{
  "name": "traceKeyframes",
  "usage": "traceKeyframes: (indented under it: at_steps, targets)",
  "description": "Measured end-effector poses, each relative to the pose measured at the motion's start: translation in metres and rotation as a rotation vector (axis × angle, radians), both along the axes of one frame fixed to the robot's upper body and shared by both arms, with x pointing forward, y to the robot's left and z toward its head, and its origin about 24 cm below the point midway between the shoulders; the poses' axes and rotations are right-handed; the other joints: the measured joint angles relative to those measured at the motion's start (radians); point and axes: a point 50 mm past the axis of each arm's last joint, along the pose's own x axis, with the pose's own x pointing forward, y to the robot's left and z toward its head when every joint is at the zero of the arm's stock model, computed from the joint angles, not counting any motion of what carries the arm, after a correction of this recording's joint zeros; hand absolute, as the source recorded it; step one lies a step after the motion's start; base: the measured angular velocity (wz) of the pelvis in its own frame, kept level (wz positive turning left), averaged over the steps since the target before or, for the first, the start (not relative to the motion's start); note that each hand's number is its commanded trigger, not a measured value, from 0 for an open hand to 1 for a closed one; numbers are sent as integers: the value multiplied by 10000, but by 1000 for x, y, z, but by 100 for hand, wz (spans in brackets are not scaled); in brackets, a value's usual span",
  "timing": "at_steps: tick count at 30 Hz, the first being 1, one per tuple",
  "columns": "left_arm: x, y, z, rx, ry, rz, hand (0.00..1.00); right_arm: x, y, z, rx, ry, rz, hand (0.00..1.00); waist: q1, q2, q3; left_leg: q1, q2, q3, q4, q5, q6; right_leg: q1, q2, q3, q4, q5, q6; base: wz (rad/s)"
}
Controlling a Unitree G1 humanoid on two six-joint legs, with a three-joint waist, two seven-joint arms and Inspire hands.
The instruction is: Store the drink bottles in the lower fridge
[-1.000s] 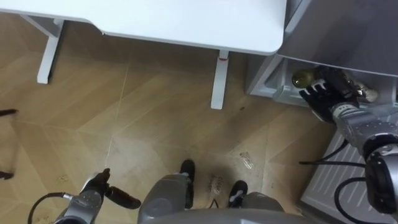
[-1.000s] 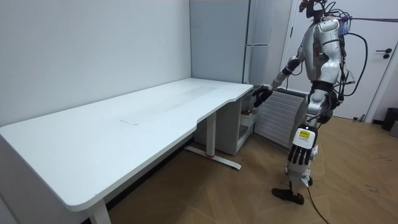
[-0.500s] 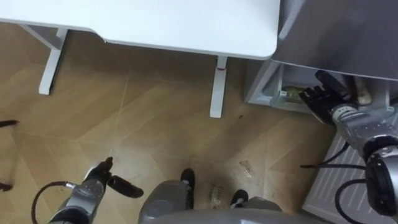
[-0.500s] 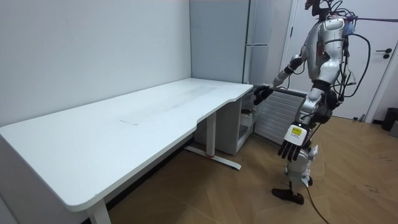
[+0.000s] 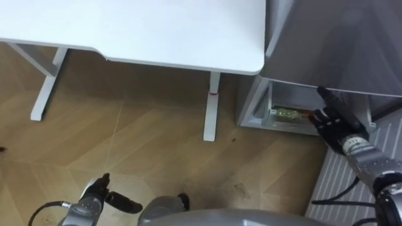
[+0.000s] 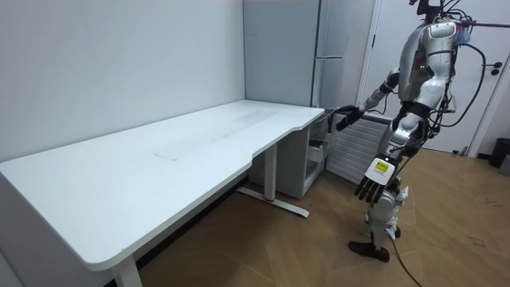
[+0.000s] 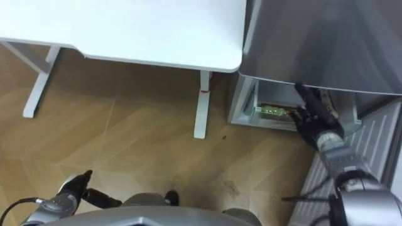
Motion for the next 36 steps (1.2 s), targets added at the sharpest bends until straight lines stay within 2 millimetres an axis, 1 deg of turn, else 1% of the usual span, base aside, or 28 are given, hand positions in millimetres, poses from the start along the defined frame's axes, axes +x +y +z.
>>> traceKeyframes:
  at_steps: [1,2,3,4,5,7,9,11,13,15,18,19,21,23,25,29,32,33,36]
  targets:
    - [-2,0,0,84,-14,29,0,-13,0,-6,-49,355,-66,0,-20,-8,28,129,1,42,-69,-2,-4,108,2,25,-35,0,0,-13]
    - [-3,0,0,107,-27,33,0,-20,0,-10,-30,535,-113,0,-16,-11,37,165,2,55,-83,-10,-13,149,11,43,-84,-1,1,-11]
    - [-3,1,0,157,-73,36,0,-32,2,-15,10,860,-108,0,-10,-29,55,228,22,121,-169,-13,-18,169,22,84,-113,-1,1,-14]
    - [-3,1,0,251,-101,71,0,-42,7,-21,102,1100,-116,0,-11,-47,92,277,47,203,-233,-17,-27,165,42,152,-123,1,-2,-17]
    - [-4,0,0,278,-99,94,0,-46,10,-23,157,1198,-128,0,-15,-51,99,292,60,240,-250,-23,-37,164,55,197,-131,6,-10,-19]
    - [-7,-3,-2,244,-110,126,0,-64,22,-34,470,1639,-245,0,-42,-75,128,417,91,384,-298,-55,-66,235,76,330,-151,15,-22,-18]
    - [-12,-5,-3,221,-139,131,0,-74,28,-39,596,1958,-278,0,-49,-57,127,464,114,466,-276,-137,-73,263,78,370,-179,13,-19,-14]
    - [-13,-6,-3,246,-206,140,0,-77,31,-41,547,2136,-85,0,-108,-38,127,459,118,486,-263,-184,-70,278,95,425,-245,14,-15,-7]
    - [-16,-5,-3,392,-231,205,0,-74,38,-43,593,2088,-89,0,-254,-32,122,460,118,486,-268,-203,-77,296,111,456,-300,21,-9,0]
    - [-17,-6,-4,402,-219,233,0,-75,40,-44,604,2110,-51,0,-290,6,119,496,133,531,-261,-233,-81,308,119,516,-292,24,-13,-6]
    - [-18,-11,-5,371,-282,359,0,-78,44,-46,632,2378,-163,0,-372,148,165,623,138,540,-235,-300,-83,458,122,525,-286,24,-12,-2]
    - [-18,-14,-6,216,-343,514,0,-81,44,-47,650,2516,-276,0,-396,223,117,637,144,540,-230,-329,-82,467,126,530,-284,24,-12,0]
    - [-18,-18,-7,70,-418,578,0,-85,45,-48,674,2601,-606,0,-433,295,85,672,146,540,-226,-338,-84,507,129,535,-284,24,-12,0]
    - [-18,-19,-7,24,-524,545,0,-90,45,-50,717,2781,-1071,0,-457,336,104,803,165,541,-220,-377,-101,627,151,568,-293,23,-11,-2]
    - [-18,-20,-7,13,-557,536,0,-92,44,-50,674,2832,-1256,0,-502,377,81,810,176,549,-177,-414,-103,655,160,586,-304,16,-4,-2]
    - [-19,-20,-7,-5,-569,567,0,-98,46,-52,791,3105,-1745,0,-587,392,81,820,175,562,-135,-416,-99,677,160,614,-318,7,6,0]
    - [-22,-20,-8,-43,-500,661,0,-110,50,-55,1073,3233,-2239,0,-596,389,87,1000,175,603,-213,-414,-99,796,159,673,-324,3,7,-5]
    - [-25,-20,-9,-32,-429,683,0,-112,50,-56,1125,3265,-2326,0,-593,398,85,1096,184,671,-241,-415,-100,841,159,756,-315,-13,7,-16]
    - [-28,-20,-10,-30,-315,702,0,-115,52,-56,1326,3117,-2830,0,-819,414,99,1191,185,700,-268,-415,-100,921,152,764,-328,-21,11,-4]
